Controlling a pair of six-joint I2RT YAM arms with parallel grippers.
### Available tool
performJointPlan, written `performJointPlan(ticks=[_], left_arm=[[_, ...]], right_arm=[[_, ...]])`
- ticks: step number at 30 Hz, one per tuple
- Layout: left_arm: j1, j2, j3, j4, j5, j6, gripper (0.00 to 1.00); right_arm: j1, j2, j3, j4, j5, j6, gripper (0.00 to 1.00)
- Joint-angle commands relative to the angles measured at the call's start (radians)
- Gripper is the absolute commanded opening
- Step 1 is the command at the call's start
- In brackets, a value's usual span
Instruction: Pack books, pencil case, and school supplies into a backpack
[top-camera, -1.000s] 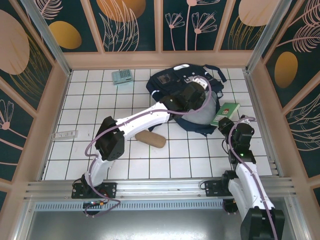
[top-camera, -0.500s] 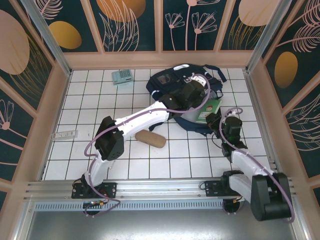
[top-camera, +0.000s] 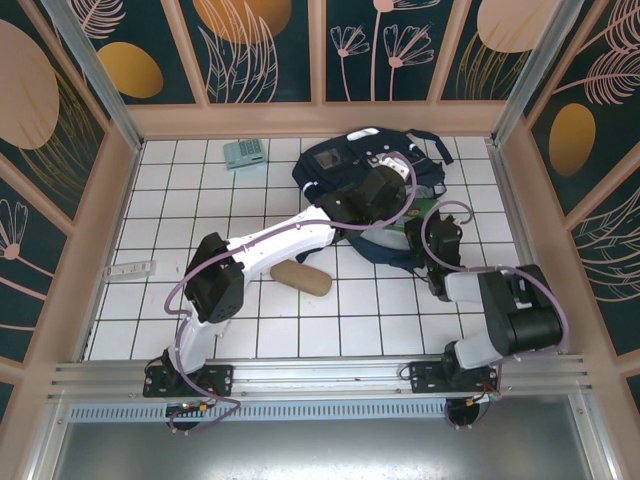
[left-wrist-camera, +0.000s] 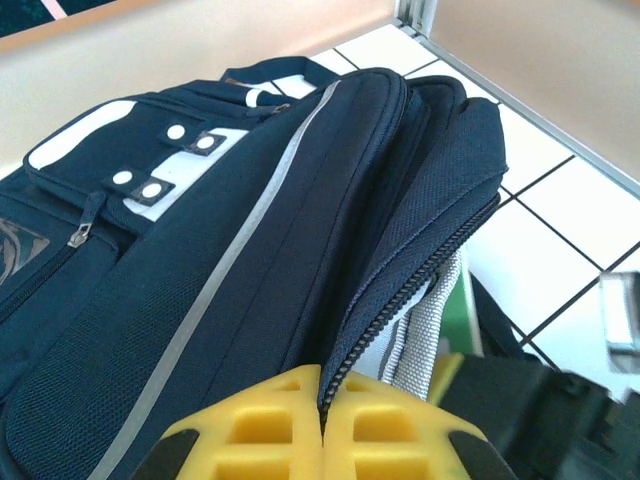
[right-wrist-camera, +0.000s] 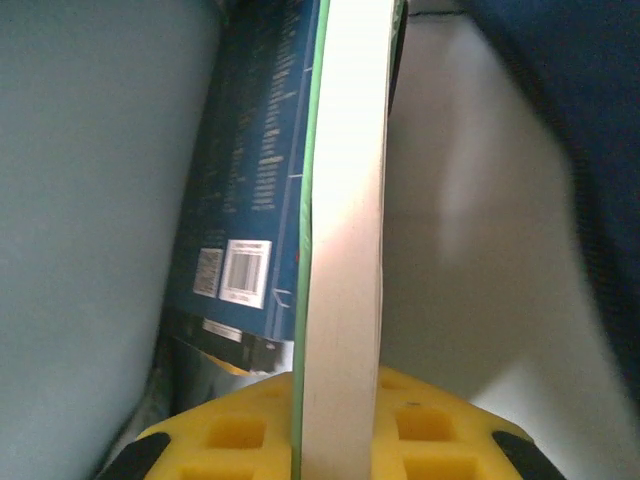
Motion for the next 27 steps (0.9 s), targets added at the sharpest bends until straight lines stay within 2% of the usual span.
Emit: performJointPlan(ticks=[1,3,5,7,11,14,16,20,24,27], left_arm=[[-0.003,-0.091,-0.023,0.091,-0.008,-0.023,0.0],[-0.003,-0.102,-0.042,0.094,-0.017,-0.023,0.0],[-0.002,-0.114,-0.062,0.102,-0.03,-0.02,0.0],[-0.003,-0.119,-0.074,0.104,-0.049,-0.017,0.0],[-0.003,-0.128,-0.095,0.107,-0.079,-0.013,0.0],[-0.002,-0.131,-0.106,0.112,-0.096,-0.011,0.0],[0.0,-0.131,-0.111,0.112,-0.108,-0.011,0.0],[0.007,-0.13,-0.116,0.113,-0.113,-0.021,0.0],[0.019,-0.13,-0.12,0.116,-0.095,-0.036,0.0],[0.029,-0.131,-0.123,0.115,-0.084,-0.042,0.0]], right_arm=[[0.027,0.062,0.051,0.167,-0.048,0.053,0.0],[0.043,0.066,0.077,0.106,-0.041,0.039,0.16],[0.057,0.049,0.09,0.036,-0.028,0.012,0.44],[0.063,0.018,0.084,-0.034,0.002,-0.006,0.62],[0.061,-0.092,0.056,-0.18,0.063,-0.066,0.74],[0.061,-0.184,0.042,-0.281,0.103,-0.128,0.78],[0.062,-0.254,0.027,-0.35,0.131,-0.166,0.9],[0.062,-0.388,0.012,-0.466,0.155,-0.259,0.99],[0.053,-0.447,0.031,-0.554,0.106,-0.318,0.99],[0.063,-0.48,0.026,-0.553,0.044,-0.379,0.94]])
